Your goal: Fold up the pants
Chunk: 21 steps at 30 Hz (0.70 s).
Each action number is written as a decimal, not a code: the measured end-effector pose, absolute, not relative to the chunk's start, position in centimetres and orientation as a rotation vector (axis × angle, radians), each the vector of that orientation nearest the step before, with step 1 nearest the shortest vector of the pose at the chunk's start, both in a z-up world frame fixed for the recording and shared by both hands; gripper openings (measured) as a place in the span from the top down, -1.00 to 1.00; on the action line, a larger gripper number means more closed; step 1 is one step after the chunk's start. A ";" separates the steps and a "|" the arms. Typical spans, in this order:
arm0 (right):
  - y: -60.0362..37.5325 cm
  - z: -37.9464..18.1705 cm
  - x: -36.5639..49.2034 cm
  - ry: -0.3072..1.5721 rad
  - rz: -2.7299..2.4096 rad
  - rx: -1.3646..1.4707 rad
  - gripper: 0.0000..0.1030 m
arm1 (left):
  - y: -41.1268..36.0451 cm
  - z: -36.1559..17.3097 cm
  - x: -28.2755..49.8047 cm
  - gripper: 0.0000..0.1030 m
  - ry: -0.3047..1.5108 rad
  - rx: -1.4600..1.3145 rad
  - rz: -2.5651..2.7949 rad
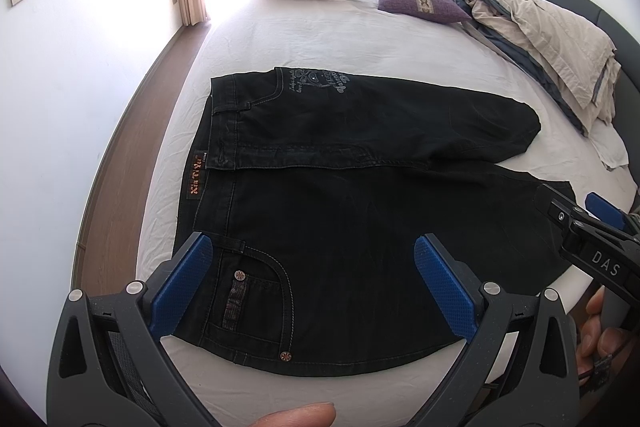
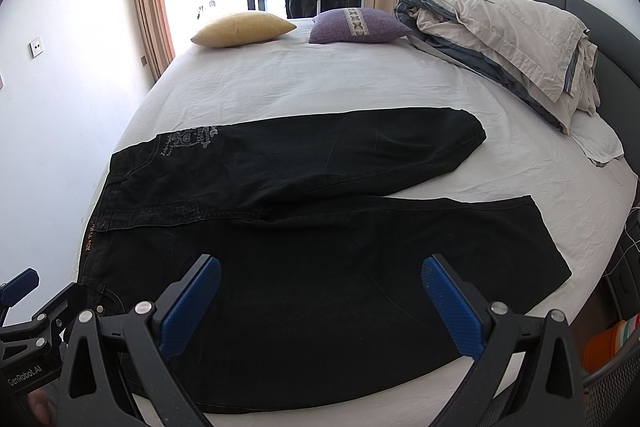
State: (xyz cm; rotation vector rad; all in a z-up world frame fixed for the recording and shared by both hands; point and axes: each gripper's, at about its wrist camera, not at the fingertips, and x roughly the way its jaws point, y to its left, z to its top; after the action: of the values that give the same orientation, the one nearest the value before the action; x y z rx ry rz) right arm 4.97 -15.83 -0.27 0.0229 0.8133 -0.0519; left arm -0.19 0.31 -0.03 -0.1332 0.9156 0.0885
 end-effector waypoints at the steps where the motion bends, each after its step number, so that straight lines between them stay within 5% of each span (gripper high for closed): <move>1: -15.8 -0.3 5.0 0.814 -0.052 0.023 -1.00 | 0.3 0.0 -0.2 -1.00 0.916 -0.133 0.089; 21: -16.0 -0.1 4.9 0.814 -0.051 0.023 -1.00 | 0.5 -0.3 -0.2 -1.00 0.917 -0.135 0.090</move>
State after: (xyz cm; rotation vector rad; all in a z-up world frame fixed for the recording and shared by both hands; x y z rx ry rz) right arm 4.91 -15.96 -0.06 0.0233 0.8138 -0.0512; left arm -0.22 0.48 -0.30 -0.1349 0.9174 0.0897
